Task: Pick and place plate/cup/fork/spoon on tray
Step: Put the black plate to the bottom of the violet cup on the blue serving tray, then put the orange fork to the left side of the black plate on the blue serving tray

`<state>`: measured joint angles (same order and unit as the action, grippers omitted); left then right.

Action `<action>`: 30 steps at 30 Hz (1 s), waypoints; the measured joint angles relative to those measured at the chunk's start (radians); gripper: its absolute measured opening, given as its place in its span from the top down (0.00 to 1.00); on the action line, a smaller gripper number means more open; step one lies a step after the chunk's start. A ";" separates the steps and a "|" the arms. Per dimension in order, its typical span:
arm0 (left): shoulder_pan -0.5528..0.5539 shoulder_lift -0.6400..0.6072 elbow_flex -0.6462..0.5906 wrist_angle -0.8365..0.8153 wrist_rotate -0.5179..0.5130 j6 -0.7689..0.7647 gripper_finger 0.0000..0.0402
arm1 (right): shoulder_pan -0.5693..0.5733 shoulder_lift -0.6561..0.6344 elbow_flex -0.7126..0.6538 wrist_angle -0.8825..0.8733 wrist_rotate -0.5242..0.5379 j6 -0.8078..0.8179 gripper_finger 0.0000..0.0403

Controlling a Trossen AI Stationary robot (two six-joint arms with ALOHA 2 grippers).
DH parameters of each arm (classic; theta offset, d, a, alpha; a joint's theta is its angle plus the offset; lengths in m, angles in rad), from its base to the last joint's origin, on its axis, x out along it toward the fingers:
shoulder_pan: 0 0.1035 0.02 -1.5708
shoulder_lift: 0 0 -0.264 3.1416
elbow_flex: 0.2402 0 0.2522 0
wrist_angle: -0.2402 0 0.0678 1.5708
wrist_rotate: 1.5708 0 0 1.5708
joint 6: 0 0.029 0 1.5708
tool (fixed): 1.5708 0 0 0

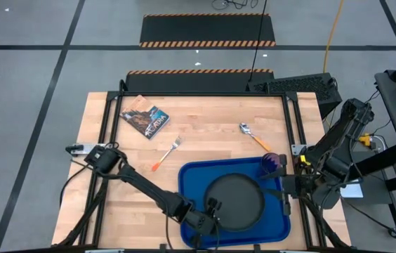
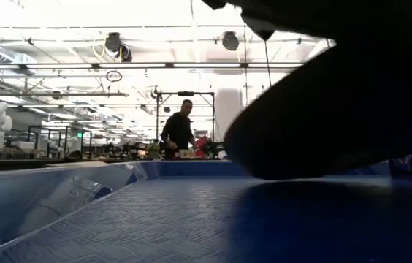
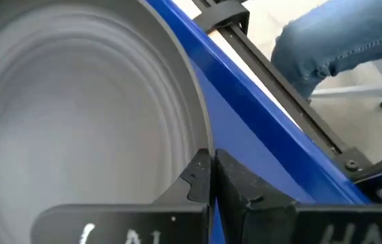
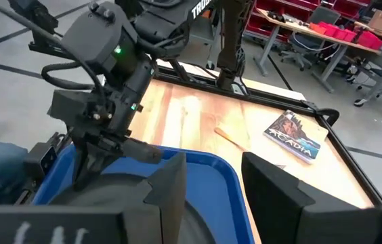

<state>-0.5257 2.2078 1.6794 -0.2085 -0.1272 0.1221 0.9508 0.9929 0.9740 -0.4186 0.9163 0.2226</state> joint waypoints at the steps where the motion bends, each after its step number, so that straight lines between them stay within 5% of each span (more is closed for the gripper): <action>1: 0.001 0.002 0.000 -0.001 0.000 0.004 0.99 | 0.000 0.000 -0.004 0.002 0.000 0.000 0.65; 16: 0.046 0.013 0.000 0.014 -0.014 0.000 0.84 | -0.009 0.000 -0.020 0.029 0.006 0.076 0.65; 21: 0.048 -0.024 0.000 0.010 -0.024 -0.047 0.83 | -0.033 0.012 -0.040 0.033 0.108 0.156 0.65; 30: 0.027 -0.193 0.000 -0.311 -0.184 -0.178 0.83 | -0.195 0.012 -0.105 0.052 0.126 0.131 0.65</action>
<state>-0.4984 2.0143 1.6794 -0.5193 -0.3112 -0.0555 0.7555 1.0050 0.8686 -0.3666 1.0427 0.3533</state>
